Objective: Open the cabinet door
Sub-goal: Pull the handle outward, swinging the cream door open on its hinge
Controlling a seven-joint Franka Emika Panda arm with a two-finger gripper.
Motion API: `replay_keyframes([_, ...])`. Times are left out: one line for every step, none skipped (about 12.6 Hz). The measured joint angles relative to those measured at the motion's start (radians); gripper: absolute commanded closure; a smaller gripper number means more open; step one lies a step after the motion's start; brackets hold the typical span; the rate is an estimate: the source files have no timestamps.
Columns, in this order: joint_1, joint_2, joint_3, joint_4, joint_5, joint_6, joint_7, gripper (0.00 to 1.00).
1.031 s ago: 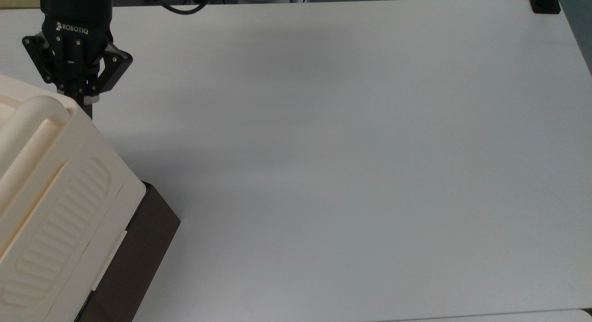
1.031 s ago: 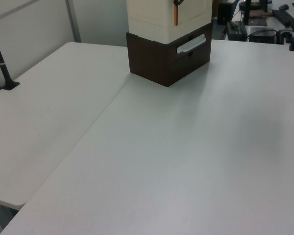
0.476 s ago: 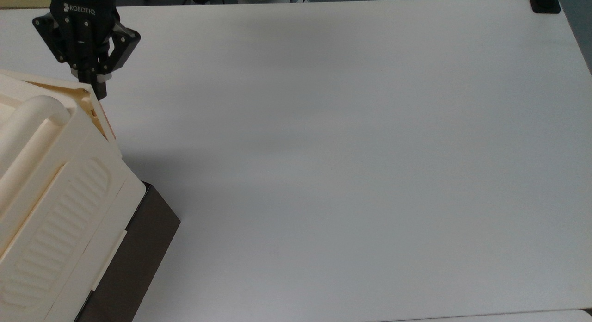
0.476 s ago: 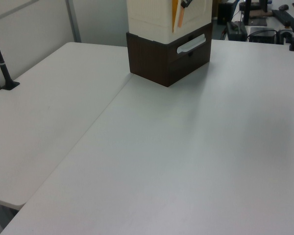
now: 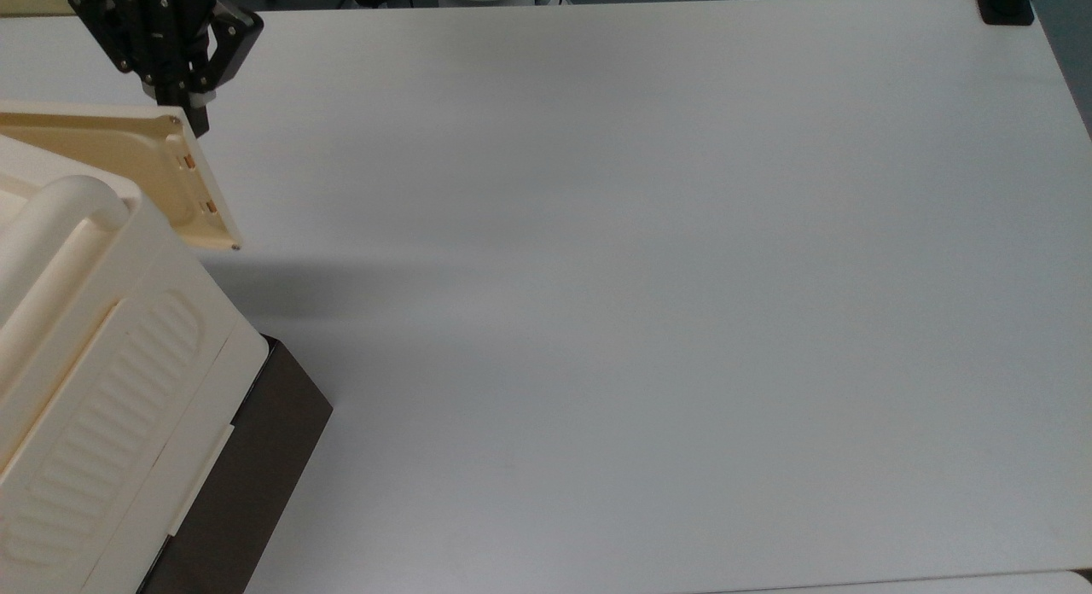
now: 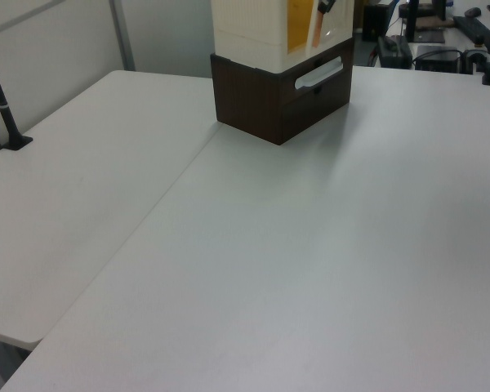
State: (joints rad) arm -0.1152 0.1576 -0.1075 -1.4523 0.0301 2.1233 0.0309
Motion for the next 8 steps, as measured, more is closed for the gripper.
replay_keyframes([-0.005,-0.01,0.0,-0.002,0.0,-0.029,-0.002,0.36])
replay_keyframes([-0.013,-0.023,0.0,-0.006,0.0,-0.06,-0.004,0.34])
replay_keyframes([-0.024,-0.038,0.0,-0.012,0.0,-0.089,-0.009,0.24])
replay_keyframes([-0.043,-0.061,0.0,-0.029,0.0,-0.121,-0.025,0.17])
replay_keyframes([-0.054,-0.074,-0.001,-0.038,0.0,-0.141,-0.037,0.06])
replay_keyframes([-0.068,-0.087,-0.002,-0.046,-0.001,-0.166,-0.056,0.0])
replay_keyframes([-0.084,-0.1,-0.003,-0.052,-0.001,-0.193,-0.077,0.0])
replay_keyframes([-0.101,-0.112,-0.005,-0.056,-0.002,-0.213,-0.099,0.0])
